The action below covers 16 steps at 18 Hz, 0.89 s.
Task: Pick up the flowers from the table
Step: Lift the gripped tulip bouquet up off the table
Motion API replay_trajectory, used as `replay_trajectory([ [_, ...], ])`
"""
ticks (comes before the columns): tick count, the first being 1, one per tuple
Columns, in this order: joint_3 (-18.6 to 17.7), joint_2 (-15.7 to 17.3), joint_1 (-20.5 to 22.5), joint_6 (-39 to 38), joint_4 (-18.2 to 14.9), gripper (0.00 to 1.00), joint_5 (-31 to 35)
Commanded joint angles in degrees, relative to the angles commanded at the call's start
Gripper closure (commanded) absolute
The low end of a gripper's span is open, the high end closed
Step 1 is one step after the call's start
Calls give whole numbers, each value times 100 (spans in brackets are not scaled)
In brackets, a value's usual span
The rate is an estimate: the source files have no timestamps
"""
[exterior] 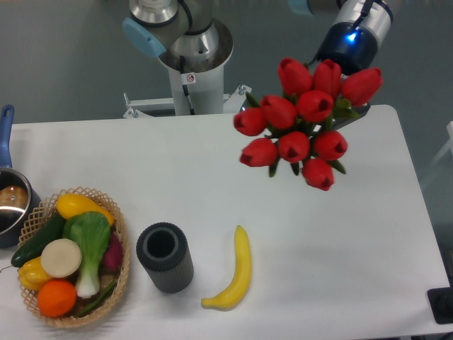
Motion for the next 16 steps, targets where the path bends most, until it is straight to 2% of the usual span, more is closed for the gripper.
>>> replay_trajectory([
  [16, 9, -9, -88, -61, 0, 80, -273],
])
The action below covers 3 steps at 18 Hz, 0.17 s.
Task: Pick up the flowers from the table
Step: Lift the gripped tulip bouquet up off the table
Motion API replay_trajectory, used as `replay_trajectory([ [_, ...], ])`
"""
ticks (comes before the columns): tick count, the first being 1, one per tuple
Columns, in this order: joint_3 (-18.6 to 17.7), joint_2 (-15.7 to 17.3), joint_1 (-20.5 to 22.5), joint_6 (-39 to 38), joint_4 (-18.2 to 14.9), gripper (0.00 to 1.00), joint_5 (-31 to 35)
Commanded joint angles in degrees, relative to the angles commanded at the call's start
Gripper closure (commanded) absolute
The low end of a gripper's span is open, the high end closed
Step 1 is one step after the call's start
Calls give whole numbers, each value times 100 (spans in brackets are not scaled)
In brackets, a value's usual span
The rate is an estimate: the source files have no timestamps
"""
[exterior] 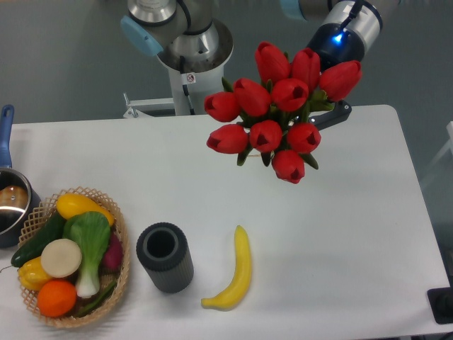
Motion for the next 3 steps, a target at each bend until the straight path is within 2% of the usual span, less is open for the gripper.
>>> replay_trajectory([
  [3, 9, 0, 9, 0, 0, 80, -9],
])
